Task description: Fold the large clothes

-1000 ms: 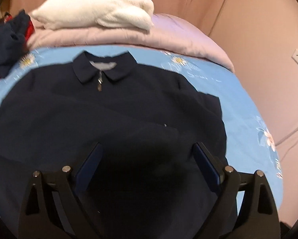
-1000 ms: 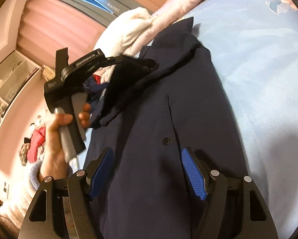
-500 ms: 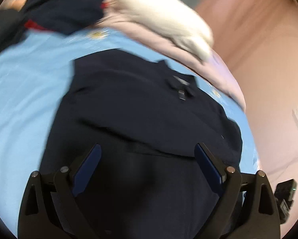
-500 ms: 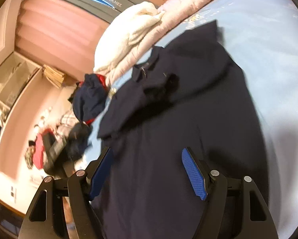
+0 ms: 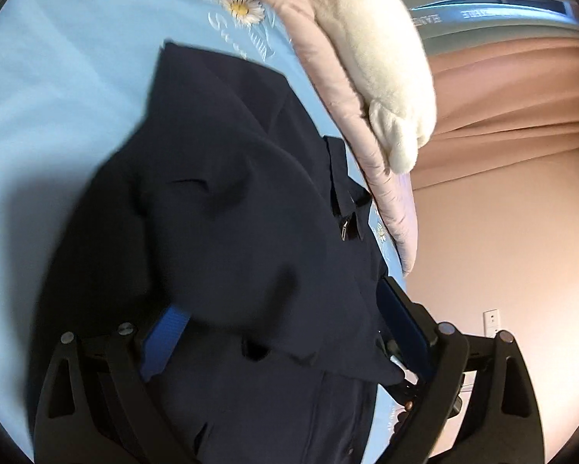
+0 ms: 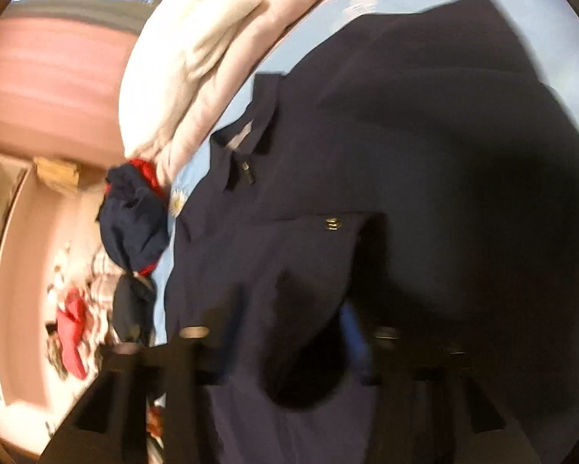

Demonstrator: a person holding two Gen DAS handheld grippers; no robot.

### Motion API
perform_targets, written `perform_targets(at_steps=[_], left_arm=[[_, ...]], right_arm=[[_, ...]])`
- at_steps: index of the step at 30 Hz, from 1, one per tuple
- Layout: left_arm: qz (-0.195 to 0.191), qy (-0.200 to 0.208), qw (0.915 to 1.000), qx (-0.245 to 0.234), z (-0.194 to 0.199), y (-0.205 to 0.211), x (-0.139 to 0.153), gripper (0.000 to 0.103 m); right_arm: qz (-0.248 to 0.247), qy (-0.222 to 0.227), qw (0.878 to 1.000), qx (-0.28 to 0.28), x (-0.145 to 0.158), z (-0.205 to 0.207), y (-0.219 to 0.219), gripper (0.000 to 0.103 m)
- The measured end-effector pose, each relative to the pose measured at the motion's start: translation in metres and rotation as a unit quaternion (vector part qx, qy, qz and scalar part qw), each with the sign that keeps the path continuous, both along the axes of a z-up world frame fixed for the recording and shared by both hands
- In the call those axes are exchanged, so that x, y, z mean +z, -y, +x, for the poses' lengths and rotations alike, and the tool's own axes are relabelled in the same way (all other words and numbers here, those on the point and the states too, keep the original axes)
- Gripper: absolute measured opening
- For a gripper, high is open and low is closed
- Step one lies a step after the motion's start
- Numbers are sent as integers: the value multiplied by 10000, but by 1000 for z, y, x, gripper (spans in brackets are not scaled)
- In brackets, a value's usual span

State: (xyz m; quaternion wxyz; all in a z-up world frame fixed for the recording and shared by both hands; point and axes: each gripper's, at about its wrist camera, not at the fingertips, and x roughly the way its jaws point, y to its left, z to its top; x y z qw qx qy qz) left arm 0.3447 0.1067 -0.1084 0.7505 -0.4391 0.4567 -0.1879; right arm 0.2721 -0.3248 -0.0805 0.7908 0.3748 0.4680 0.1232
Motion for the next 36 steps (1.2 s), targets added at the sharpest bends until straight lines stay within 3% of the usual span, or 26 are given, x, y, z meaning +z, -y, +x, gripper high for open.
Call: perform_targets(at_steps=[1, 2, 4, 6, 8, 9, 12, 14, 16, 19, 21, 23, 25, 28, 29, 31, 33, 36], left_arm=[[36, -53, 10000, 40, 5, 3, -2, 77], [99, -75, 9998, 140, 6, -1, -3, 70], [173, -46, 9992, 347, 14, -5, -4, 45], [348, 95, 9977, 578, 16, -8, -1, 29], [400, 251, 9960, 756, 12, -12, -1, 28], [522, 277, 9951, 792, 10, -12, -3, 29], [859, 198, 9933, 742, 10, -10, -15, 27], [1075, 66, 9921, 640, 11, -6, -22, 27], [1250, 26, 9907, 543, 8, -6, -23, 27], [1522, -57, 9878, 333, 0, -13, -18, 31], [1837, -87, 9828, 179, -7, -14, -11, 39], [2258, 4, 9742, 54, -16, -14, 0, 43], [2611, 225, 9650, -53, -23, -10, 14, 43], [3043, 646, 9502, -154, -24, 6, 32, 43], [3015, 723, 9506, -184, -21, 11, 34, 43], [2995, 991, 9486, -247, -14, 30, 37, 42], [3247, 1218, 9374, -328, -6, 49, 35, 41], [3419, 988, 9333, -489, 6, 61, 12, 41]], right_arm=[[-144, 73, 9999, 23, 5, 5, -1, 9], [-250, 193, 9995, 29, 11, 9, -2, 8], [-464, 723, 9963, 51, 34, 11, -3, 7], [-664, 1657, 9837, 198, 61, 3, -5, 7], [-827, 2067, 9745, 296, 65, -2, -8, 6], [-910, 2014, 9746, 365, 57, -4, -8, 6], [-1426, 1448, 9773, 605, 13, 1, -12, 6], [-1293, 953, 9850, 624, -19, 3, -5, 6], [-954, 734, 9912, 552, -37, -5, 3, 7], [-1034, 734, 9900, 615, -33, -15, 4, 12], [-1524, 714, 9840, 586, -21, -25, 5, 27], [-2135, 771, 9731, 390, -2, -29, 3, 34], [-2645, 1134, 9574, 226, 19, -41, 0, 34], [-2546, 1613, 9523, 474, 36, -41, -16, 34], [-2500, 1653, 9522, 593, 37, -38, -25, 34], [-2548, 1632, 9500, 772, 32, -28, -42, 34], [-2678, 1544, 9463, 944, 22, -21, -56, 31], [-2893, 1277, 9423, 1097, -2, -10, -69, 31]])
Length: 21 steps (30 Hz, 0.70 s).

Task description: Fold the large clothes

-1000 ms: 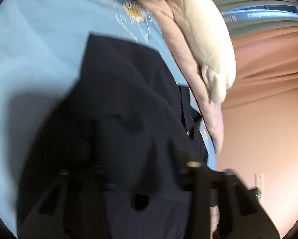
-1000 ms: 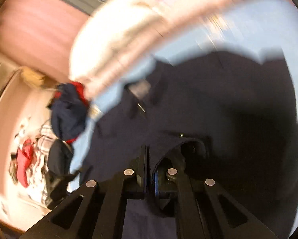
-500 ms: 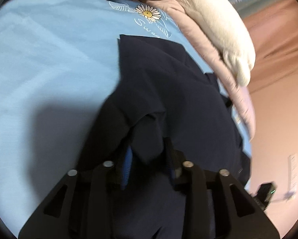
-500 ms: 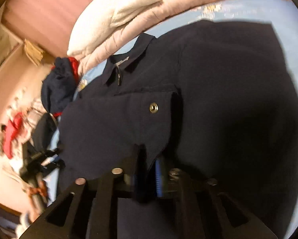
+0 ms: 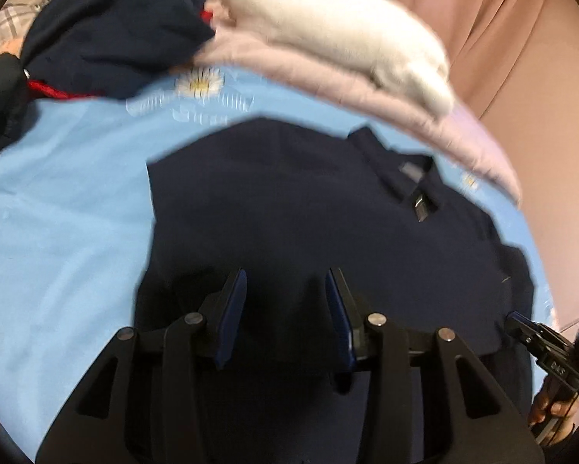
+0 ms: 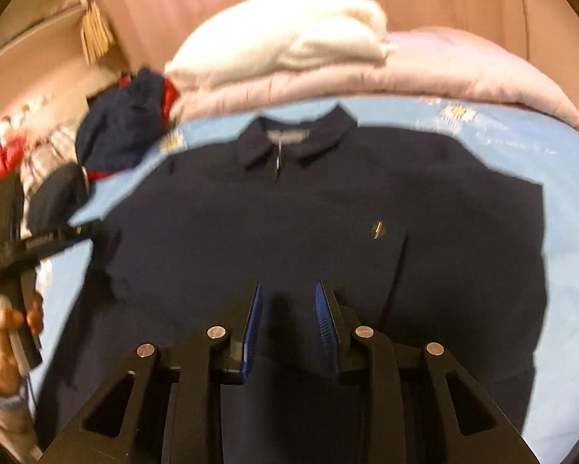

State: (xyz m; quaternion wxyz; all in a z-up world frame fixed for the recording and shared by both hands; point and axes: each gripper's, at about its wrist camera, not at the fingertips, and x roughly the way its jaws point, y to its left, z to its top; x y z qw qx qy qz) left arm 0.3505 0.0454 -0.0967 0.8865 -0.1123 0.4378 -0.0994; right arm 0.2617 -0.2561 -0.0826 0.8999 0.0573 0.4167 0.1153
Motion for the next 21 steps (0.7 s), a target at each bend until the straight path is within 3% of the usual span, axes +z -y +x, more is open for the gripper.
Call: perform_targets(at_steps=[2, 3, 5, 8, 11, 12, 13, 15, 21], left_arm=[[71, -356, 9993, 1, 7, -3, -26, 40], [73, -416, 9991, 1, 7, -6, -32, 35], [22, -341, 9994, -12, 6, -11, -35, 32], [-367, -461, 9982, 89, 3, -27, -28, 33], [-695, -443, 9965, 155, -16, -43, -12, 53], [-688, -413, 9966, 193, -29, -51, -6, 73], [-635, -388, 9970, 221, -38, -56, -2, 86], [-604, -297, 9975, 225, -64, -65, 4, 86], [-968, -646, 9932, 70, -152, -94, -11, 86]], right_arm=[[-202, -182, 9996, -47, -19, 4, -1, 31], [-242, -169, 9996, -27, -25, 3, 2, 31], [-298, -29, 9995, -24, -26, 2, 2, 31], [-264, -105, 9996, -85, -17, 1, 1, 31], [88, -123, 9999, -45, 0, -21, 10, 35], [167, -91, 9998, -50, 4, -31, 13, 39], [280, -57, 9996, -62, 9, -43, 19, 43], [543, 31, 9984, -134, 17, -71, 34, 60], [975, -8, 9931, -655, 17, -147, 76, 64]])
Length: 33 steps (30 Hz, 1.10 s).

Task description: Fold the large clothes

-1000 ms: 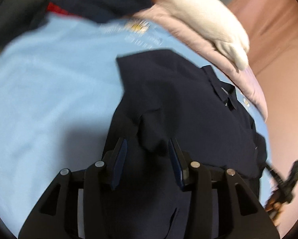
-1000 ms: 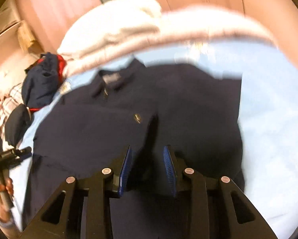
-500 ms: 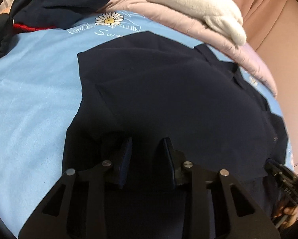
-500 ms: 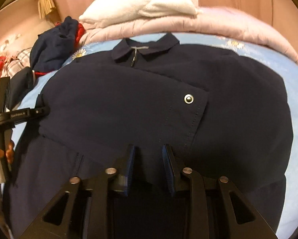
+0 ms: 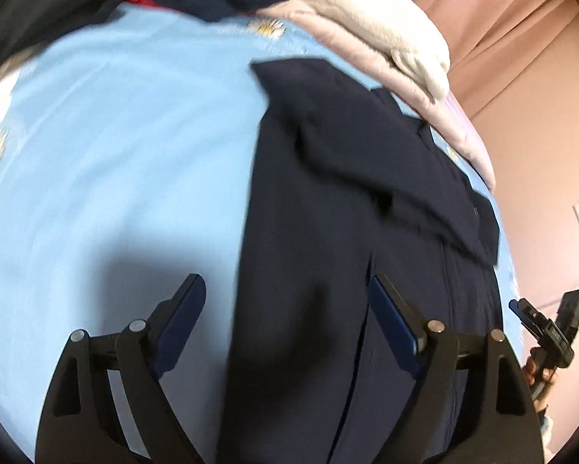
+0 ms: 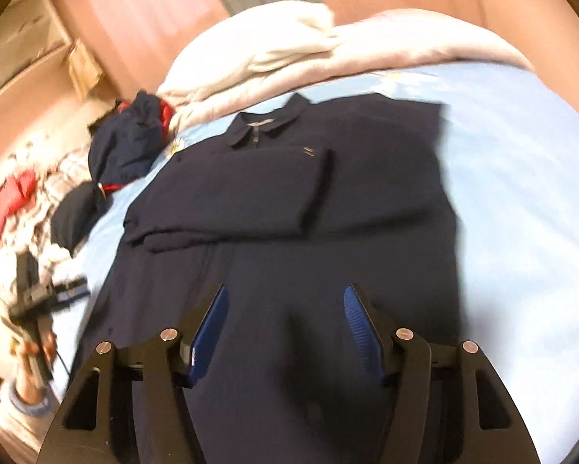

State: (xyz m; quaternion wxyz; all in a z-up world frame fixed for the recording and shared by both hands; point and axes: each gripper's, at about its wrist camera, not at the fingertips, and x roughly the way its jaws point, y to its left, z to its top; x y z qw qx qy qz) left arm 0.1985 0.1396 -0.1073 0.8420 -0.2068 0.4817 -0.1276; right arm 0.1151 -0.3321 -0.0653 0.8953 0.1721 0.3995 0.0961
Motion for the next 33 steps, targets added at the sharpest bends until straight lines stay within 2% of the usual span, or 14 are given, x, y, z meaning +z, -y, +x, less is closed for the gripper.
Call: perform_targets(at_steps=[4, 8, 10, 11, 16, 19, 21, 24, 29, 33], left_arm=[[-425, -284, 9985, -170, -46, -10, -15, 86], [-729, -275, 9960, -429, -79, -6, -16, 86], [-1064, -347, 9922, -557, -90, -4, -17, 86], [-1227, -393, 9898, -613, -93, -3, -19, 86], [-1486, -467, 9854, -686, -112, 0, -21, 86], [-1713, -504, 9812, -739, -123, -1, -22, 86], [-1837, -515, 9786, -770, -131, -1, -23, 86], [-1868, -490, 9779, -803, -131, 2, -23, 86], [-2135, -549, 9714, -880, -107, 10, -25, 86], [-2206, -580, 9691, -937, -87, 19, -25, 86]], right_arm=[[142, -371, 9983, -430, -19, -40, 25, 64], [395, -631, 9945, -732, -37, -70, 41, 64], [547, -671, 9928, -832, -44, -82, 46, 64], [650, -692, 9919, -840, -47, -86, 47, 64], [1039, -705, 9893, -749, -52, -103, 47, 64], [1495, -867, 9840, -441, -59, -110, 45, 64], [1589, -882, 9830, -257, -62, -118, 42, 64], [1869, -850, 9787, -55, -68, -118, 38, 65], [2064, -775, 9754, -73, -72, -96, 35, 65], [2030, -787, 9760, -11, -71, -81, 27, 65]])
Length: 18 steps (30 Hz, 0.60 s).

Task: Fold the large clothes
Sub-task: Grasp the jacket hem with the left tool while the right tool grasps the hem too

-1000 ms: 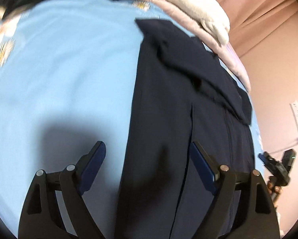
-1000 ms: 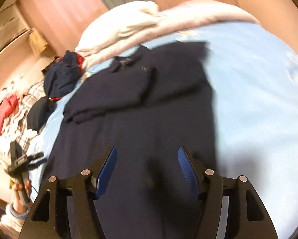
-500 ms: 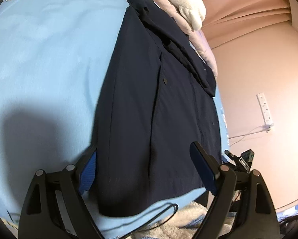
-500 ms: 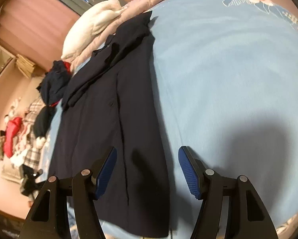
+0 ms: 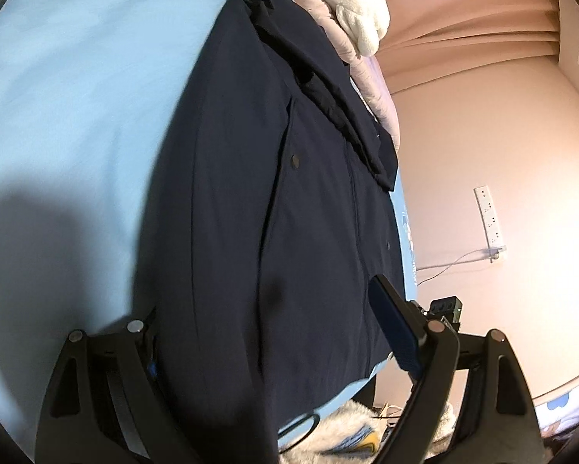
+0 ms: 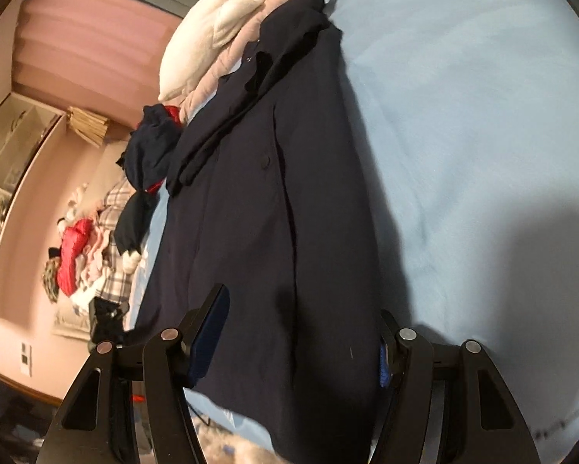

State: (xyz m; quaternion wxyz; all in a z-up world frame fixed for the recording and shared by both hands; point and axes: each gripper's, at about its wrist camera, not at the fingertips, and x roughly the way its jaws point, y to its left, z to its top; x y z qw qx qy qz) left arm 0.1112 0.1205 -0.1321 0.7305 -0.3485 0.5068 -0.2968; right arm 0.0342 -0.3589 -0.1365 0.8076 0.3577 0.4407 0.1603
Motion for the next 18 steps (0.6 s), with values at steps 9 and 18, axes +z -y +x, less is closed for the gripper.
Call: perform_targets(at_steps=[9, 18], left_arm=[[262, 58, 9993, -243, -14, 3, 0, 65], [172, -177, 9997, 73, -32, -18, -20, 19]], right_arm=[[-64, -2, 9999, 91, -1, -15, -3, 65], [-176, 22, 9998, 80, -2, -24, -7, 63]])
